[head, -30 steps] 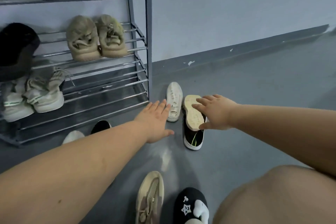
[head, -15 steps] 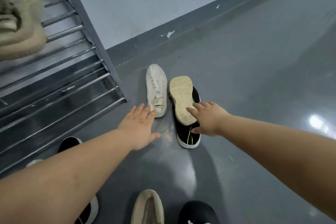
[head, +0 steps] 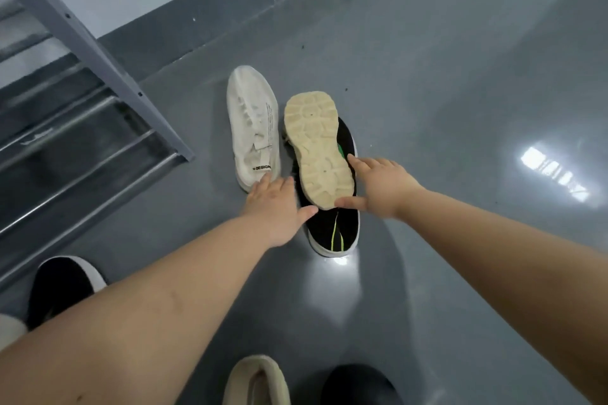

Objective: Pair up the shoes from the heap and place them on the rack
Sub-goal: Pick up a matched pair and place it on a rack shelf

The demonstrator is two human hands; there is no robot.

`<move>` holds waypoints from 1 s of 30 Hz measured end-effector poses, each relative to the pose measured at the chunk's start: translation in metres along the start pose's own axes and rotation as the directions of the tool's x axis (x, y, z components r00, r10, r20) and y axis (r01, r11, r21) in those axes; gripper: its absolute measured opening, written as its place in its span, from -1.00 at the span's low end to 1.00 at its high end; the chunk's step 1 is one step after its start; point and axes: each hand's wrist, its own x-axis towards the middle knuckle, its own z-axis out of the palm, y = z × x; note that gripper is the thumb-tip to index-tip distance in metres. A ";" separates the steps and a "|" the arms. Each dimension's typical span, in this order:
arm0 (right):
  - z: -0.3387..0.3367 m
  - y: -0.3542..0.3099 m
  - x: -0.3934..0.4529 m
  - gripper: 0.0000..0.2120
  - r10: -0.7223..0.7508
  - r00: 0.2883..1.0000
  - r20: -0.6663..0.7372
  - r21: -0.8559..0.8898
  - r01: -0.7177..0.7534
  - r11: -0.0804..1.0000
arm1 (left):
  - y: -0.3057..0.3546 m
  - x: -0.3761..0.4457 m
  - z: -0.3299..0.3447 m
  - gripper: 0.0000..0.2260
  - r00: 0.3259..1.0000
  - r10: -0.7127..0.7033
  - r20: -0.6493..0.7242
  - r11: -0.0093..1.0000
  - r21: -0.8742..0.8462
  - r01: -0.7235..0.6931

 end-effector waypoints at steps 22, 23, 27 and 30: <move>0.044 -0.053 -0.068 -0.27 -0.027 0.949 -0.313 0.645 0.233 0.728 | -0.002 -0.073 0.047 -0.49 0.953 -0.174 -0.249 0.309 -0.932 -0.187; 0.043 -0.058 -0.073 -0.30 -0.021 0.953 -0.303 0.682 0.232 0.693 | -0.004 -0.080 0.047 -0.50 0.951 -0.181 -0.251 0.320 -0.929 -0.185; 0.041 -0.079 -0.088 -0.40 -0.006 0.967 -0.256 0.879 0.235 0.414 | -0.007 -0.107 0.050 -0.49 0.941 -0.216 -0.260 0.416 -0.896 -0.152; 0.048 -0.094 -0.090 -0.47 0.018 0.979 -0.202 0.947 0.191 0.257 | -0.005 -0.127 0.050 -0.43 0.915 -0.232 -0.332 0.623 -0.773 -0.122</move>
